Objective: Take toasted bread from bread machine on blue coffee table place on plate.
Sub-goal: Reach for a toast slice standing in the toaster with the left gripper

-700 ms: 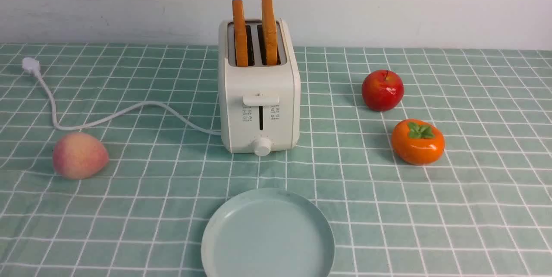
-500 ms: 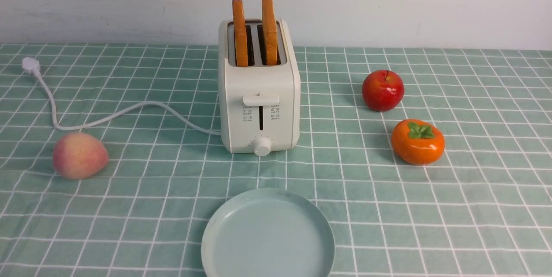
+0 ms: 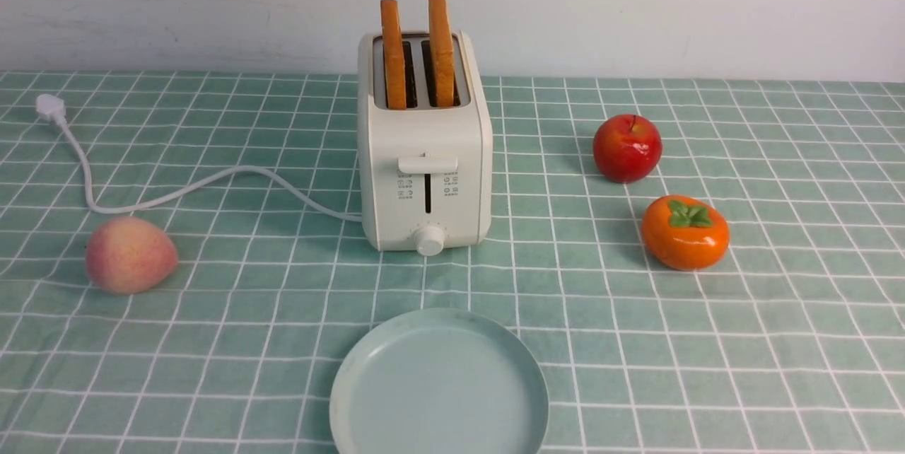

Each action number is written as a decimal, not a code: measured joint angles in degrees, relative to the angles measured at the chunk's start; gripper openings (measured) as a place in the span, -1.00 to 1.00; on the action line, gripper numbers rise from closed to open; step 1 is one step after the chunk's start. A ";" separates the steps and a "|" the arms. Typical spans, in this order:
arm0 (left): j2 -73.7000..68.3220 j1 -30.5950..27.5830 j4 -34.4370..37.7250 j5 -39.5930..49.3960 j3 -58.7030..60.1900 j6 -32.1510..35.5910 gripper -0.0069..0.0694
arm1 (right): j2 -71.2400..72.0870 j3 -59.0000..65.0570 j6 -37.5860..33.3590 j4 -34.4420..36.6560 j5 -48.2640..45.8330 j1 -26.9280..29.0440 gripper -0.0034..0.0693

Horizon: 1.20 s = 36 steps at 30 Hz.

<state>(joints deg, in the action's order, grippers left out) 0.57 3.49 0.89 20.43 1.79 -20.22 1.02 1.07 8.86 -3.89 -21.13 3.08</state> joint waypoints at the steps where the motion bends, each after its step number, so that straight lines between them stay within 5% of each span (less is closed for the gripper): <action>1: 0.00 0.00 0.63 -0.88 0.00 -0.55 -0.20 | 0.00 0.00 0.00 0.00 0.00 0.00 -0.25; 11: 0.00 0.00 20.27 -21.11 0.00 -11.98 -0.19 | 0.00 0.00 0.00 0.07 0.00 0.00 -0.25; 16: 0.00 0.00 26.12 -27.73 0.00 -13.13 -0.19 | 0.00 0.35 6.03 15.98 6.56 0.00 -0.25; 22: 0.00 0.00 26.82 -36.81 0.00 -13.30 -0.19 | 0.00 0.35 10.34 30.44 18.54 0.00 -0.25; 29: 0.00 0.00 26.97 -32.81 0.00 -13.35 -0.29 | 0.00 0.35 10.28 32.72 21.73 0.00 -0.25; 31: 0.00 0.00 24.59 -29.50 -1.61 -13.01 -0.69 | -0.05 0.35 10.28 33.04 22.73 0.00 -0.25; 36: 0.00 0.00 16.47 -23.99 -10.77 -8.54 -0.86 | -0.05 -4.22 9.43 31.61 23.87 0.00 -0.29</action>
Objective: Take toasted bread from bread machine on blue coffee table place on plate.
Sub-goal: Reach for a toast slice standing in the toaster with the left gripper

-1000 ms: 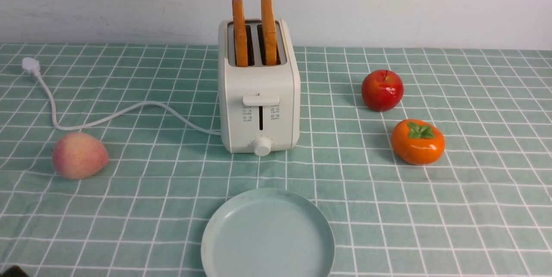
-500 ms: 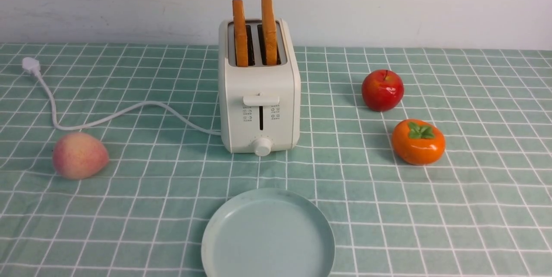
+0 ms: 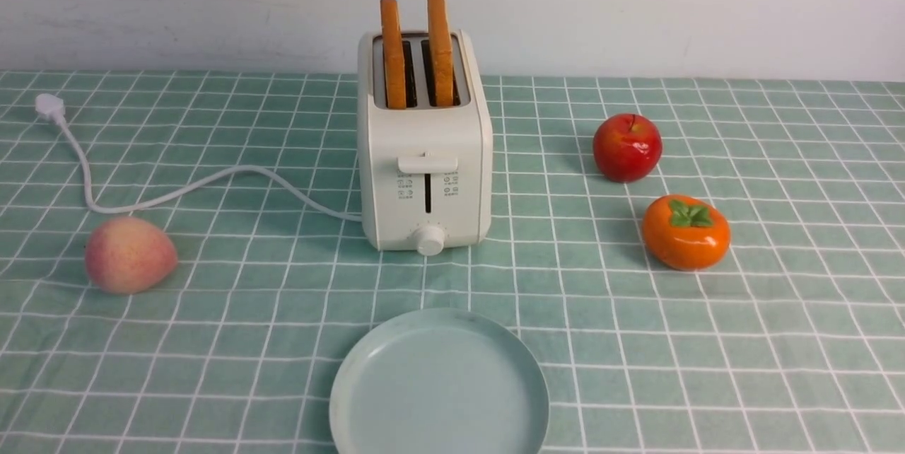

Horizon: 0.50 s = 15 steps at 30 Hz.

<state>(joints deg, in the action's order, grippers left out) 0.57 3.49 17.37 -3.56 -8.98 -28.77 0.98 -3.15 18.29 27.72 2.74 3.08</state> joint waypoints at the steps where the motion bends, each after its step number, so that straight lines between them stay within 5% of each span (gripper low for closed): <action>1: -0.11 0.00 -2.77 4.94 -5.54 1.98 -0.86 | -0.15 -5.63 -1.89 -2.09 -2.25 0.00 -0.35; 7: -12.92 0.00 -8.23 27.19 -23.41 4.21 -0.86 | -10.77 -29.64 -6.60 -8.96 -24.63 0.00 -0.71; 10: -28.46 0.00 -9.67 46.46 -32.55 4.22 -0.86 | -23.99 -43.79 -11.02 -12.99 -46.20 0.00 -0.91; 15: -48.09 0.00 -9.71 60.24 -42.45 7.77 -0.86 | -38.51 -52.50 -16.19 -15.72 -67.11 0.00 -0.96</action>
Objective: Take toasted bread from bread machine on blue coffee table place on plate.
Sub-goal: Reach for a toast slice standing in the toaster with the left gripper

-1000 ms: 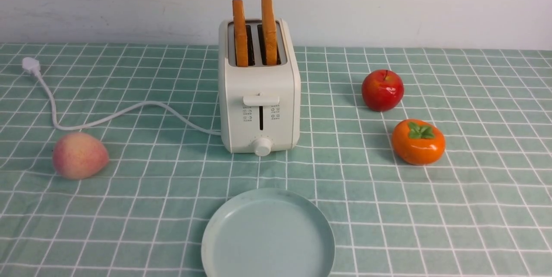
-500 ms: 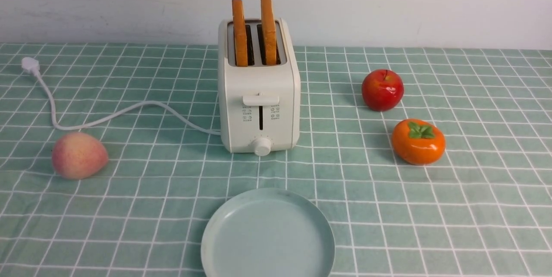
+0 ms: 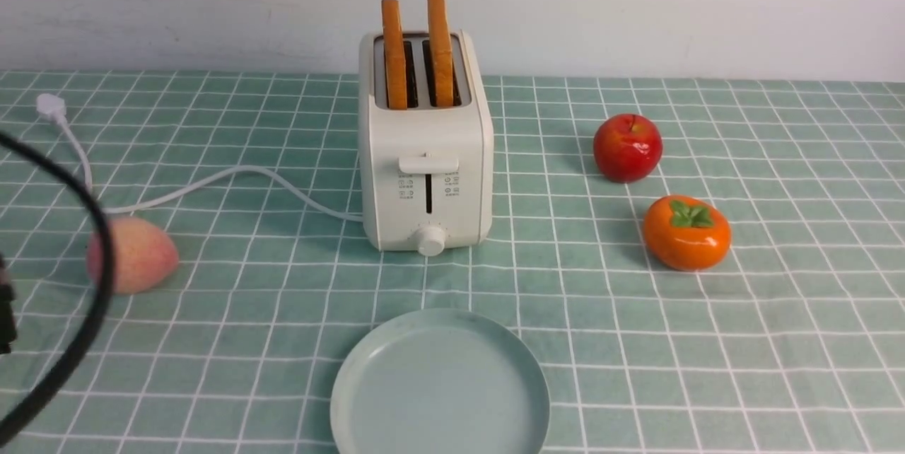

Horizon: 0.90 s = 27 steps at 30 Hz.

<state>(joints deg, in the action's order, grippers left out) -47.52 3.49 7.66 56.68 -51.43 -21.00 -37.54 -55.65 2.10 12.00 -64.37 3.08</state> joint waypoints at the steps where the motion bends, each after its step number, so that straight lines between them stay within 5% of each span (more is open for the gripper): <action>1: -0.65 0.00 0.17 -0.01 -0.70 0.30 -0.86 | -0.30 -0.05 -0.06 0.09 -0.35 0.00 -0.96; 7: -19.26 2.39 5.93 -5.21 -12.54 8.57 -0.86 | -3.09 0.88 -2.82 2.53 -2.00 0.00 -0.95; 21: -44.93 14.54 2.42 -8.13 -41.29 14.41 -0.83 | -3.09 0.93 -3.95 2.74 -1.13 0.00 -0.94; 26: -51.83 15.67 1.96 -14.83 -48.52 14.68 -0.44 | -3.09 0.93 -3.95 4.28 -1.61 0.00 -0.93; 27: -54.71 15.67 1.17 -17.89 -50.43 14.68 -0.15 | -3.09 0.93 -3.95 4.70 -1.73 0.00 -0.93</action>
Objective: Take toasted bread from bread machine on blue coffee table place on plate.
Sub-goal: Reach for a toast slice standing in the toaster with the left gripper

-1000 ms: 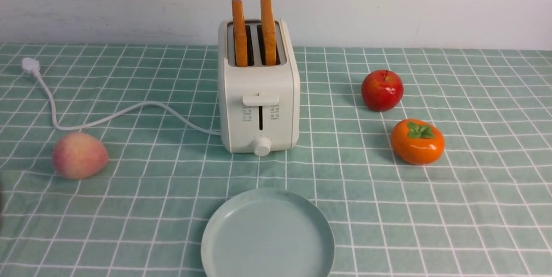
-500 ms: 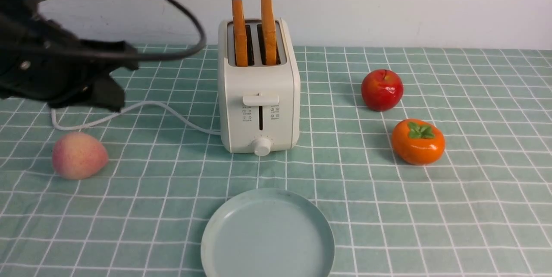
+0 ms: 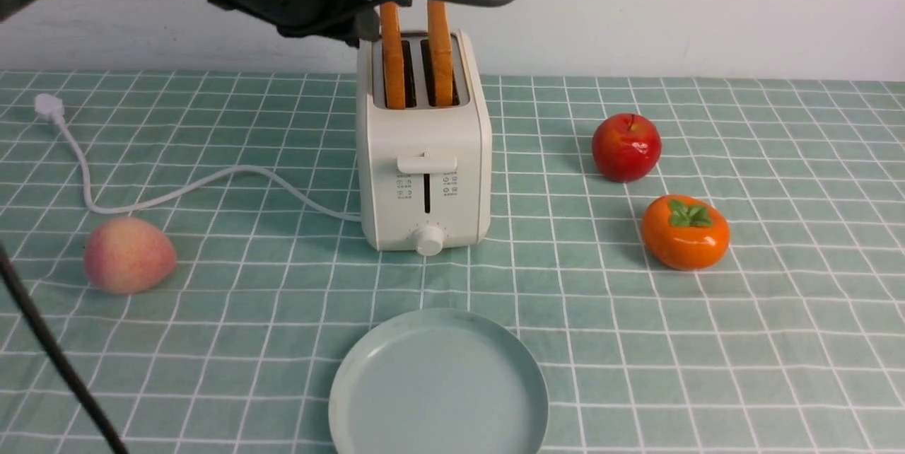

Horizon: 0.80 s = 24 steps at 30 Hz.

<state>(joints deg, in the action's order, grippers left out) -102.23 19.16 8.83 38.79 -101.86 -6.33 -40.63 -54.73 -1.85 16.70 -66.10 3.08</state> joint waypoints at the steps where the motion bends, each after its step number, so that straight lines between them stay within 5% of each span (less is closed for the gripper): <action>1: -1.41 0.00 -0.36 -1.43 -0.80 0.00 0.00 | 0.00 0.00 0.00 0.32 0.00 0.00 -0.92; 6: -6.72 0.00 -0.71 -7.42 -2.02 0.00 0.56 | 0.00 0.00 0.00 0.87 -0.05 0.00 -0.91; 10: -10.25 0.00 -1.10 -11.23 -2.02 -0.46 0.71 | 0.00 0.00 0.00 0.87 -0.05 0.00 -0.91; 13: -11.42 0.00 -2.33 -11.41 -2.02 -1.42 0.60 | 0.00 0.00 0.00 0.87 -0.05 0.00 -0.91; 17: -11.69 0.00 -5.79 -11.41 -2.03 -3.58 -0.06 | 0.00 0.00 -0.01 0.93 -0.05 0.00 -0.90; 18: -11.69 0.00 -7.02 -11.18 -2.15 -3.95 -0.46 | 0.00 0.00 -0.01 0.93 -0.05 0.00 -0.89; 19: -11.56 0.00 -7.52 -11.06 -2.15 -4.09 -0.62 | 0.00 0.00 -0.01 0.98 -0.05 0.00 -0.89; 24: -8.59 0.00 -8.12 -8.62 -2.09 -4.53 -0.67 | 0.00 0.00 -0.01 1.21 -0.05 0.00 -0.88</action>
<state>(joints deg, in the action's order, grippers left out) -110.82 19.16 0.71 30.17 -103.95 -10.86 -40.63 -54.73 -1.86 17.91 -66.15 3.08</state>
